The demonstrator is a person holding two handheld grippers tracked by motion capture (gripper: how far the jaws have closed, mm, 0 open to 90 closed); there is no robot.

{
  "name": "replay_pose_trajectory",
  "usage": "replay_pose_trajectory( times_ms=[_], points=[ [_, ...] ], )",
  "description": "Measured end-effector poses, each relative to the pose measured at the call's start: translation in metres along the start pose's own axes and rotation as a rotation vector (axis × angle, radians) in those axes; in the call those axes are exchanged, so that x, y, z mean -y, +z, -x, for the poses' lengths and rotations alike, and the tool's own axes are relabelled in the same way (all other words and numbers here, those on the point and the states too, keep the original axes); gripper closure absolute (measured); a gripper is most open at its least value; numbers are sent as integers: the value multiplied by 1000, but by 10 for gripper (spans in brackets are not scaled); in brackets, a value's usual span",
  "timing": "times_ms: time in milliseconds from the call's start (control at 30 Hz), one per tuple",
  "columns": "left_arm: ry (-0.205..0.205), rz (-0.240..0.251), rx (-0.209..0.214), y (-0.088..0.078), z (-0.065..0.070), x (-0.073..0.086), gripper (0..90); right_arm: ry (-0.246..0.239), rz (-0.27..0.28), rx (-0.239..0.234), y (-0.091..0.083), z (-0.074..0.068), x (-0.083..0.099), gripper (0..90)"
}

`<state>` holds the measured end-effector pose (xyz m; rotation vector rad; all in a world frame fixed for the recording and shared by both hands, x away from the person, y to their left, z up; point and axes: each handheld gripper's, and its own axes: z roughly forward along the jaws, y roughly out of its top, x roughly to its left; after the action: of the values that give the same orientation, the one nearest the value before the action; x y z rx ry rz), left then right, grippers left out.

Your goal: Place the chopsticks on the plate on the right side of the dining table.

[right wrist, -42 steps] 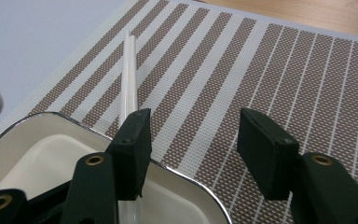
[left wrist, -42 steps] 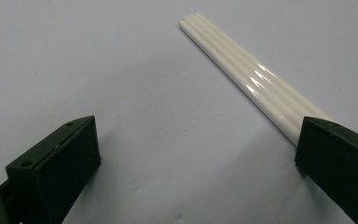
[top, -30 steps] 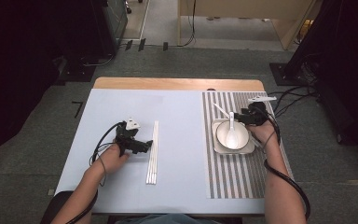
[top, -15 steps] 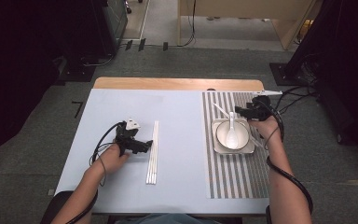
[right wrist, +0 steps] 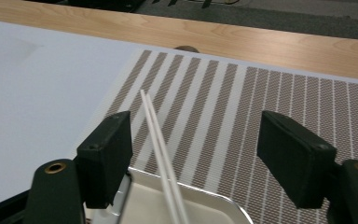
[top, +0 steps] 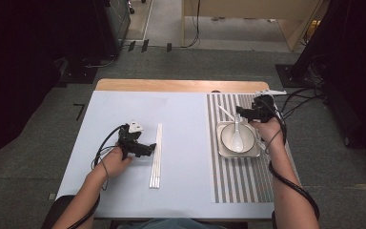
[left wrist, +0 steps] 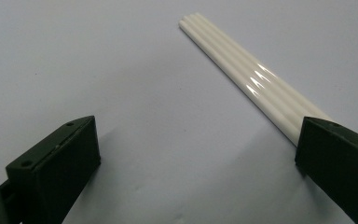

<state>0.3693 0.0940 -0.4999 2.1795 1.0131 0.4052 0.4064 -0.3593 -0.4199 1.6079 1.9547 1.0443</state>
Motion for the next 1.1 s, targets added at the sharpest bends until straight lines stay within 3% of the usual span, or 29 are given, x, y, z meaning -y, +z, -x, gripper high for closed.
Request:
replay_pose_trajectory(
  times_ms=[333,633,1100],
  points=[
    [0,0,0,0,0,0,0,-59,-6,-15,9,-47,-13,223],
    [3,0,-1,0,0,0,0,-92,-4,-10,15,-82,-17,215],
    [2,-1,-1,0,0,0,0,-82,15,-5,41,-124,-15,198]
  ],
)
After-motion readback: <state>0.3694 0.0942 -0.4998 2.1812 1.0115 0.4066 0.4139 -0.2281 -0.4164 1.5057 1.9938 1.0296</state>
